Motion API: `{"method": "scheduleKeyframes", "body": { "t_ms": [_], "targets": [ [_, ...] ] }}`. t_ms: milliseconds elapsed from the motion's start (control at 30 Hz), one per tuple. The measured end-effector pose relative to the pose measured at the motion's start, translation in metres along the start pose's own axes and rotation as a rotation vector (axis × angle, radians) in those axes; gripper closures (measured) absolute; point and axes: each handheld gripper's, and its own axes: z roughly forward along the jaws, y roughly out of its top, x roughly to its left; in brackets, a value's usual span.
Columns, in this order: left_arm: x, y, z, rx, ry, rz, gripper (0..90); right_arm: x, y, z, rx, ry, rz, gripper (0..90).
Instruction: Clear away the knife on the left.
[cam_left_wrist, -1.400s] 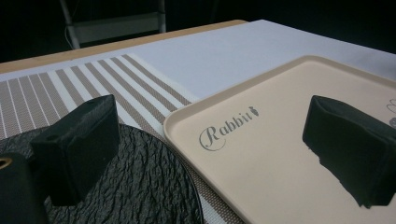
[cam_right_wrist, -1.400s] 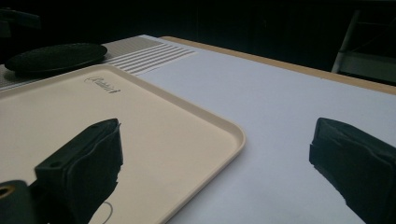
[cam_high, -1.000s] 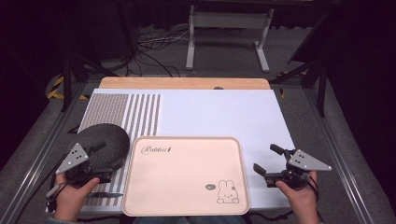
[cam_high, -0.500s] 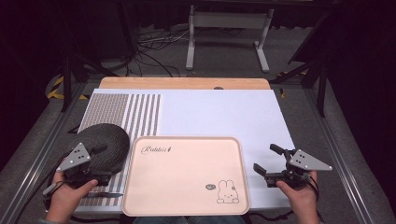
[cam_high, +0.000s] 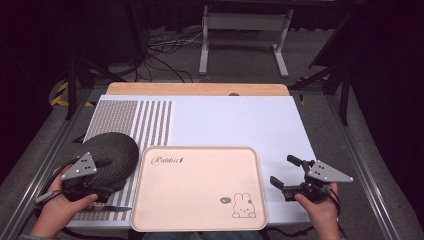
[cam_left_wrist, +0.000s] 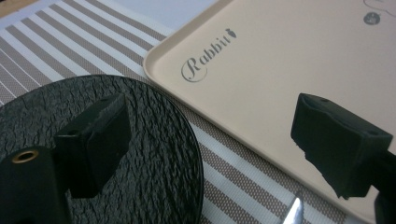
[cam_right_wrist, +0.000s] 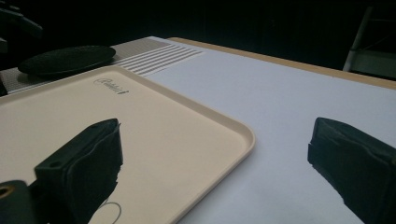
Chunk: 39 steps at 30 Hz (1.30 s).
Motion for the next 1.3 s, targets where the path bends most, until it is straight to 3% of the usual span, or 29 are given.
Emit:
{"method": "scheduleKeyframes", "body": {
  "t_ms": [167, 367, 633, 800, 1000, 1300],
  "targets": [
    [0.000, 0.001, -0.002, 0.065, -0.028, 0.030, 13.2, 0.000, 0.000, 0.001, 0.008, 0.008, -0.002, 3.8],
    [0.002, -0.001, -0.002, 0.139, -0.031, 0.040, 13.6, 0.000, -0.001, 0.001, 0.004, 0.011, -0.008, 3.5],
    [0.003, -0.003, -0.006, 0.231, -0.061, 0.108, 15.4, 0.001, -0.001, 0.002, 0.013, 0.018, -0.006, 3.5],
    [0.004, -0.007, -0.010, 0.272, -0.096, 0.131, 21.9, 0.000, -0.001, 0.004, 0.017, 0.027, -0.005, 3.5],
    [0.004, -0.010, -0.015, 0.320, -0.113, 0.160, 23.7, 0.001, -0.002, 0.005, 0.020, 0.033, -0.010, 3.4],
    [0.004, -0.019, -0.018, 0.446, -0.154, 0.221, 23.4, 0.001, -0.002, 0.005, 0.018, 0.031, -0.012, 3.2]
  ]
}}
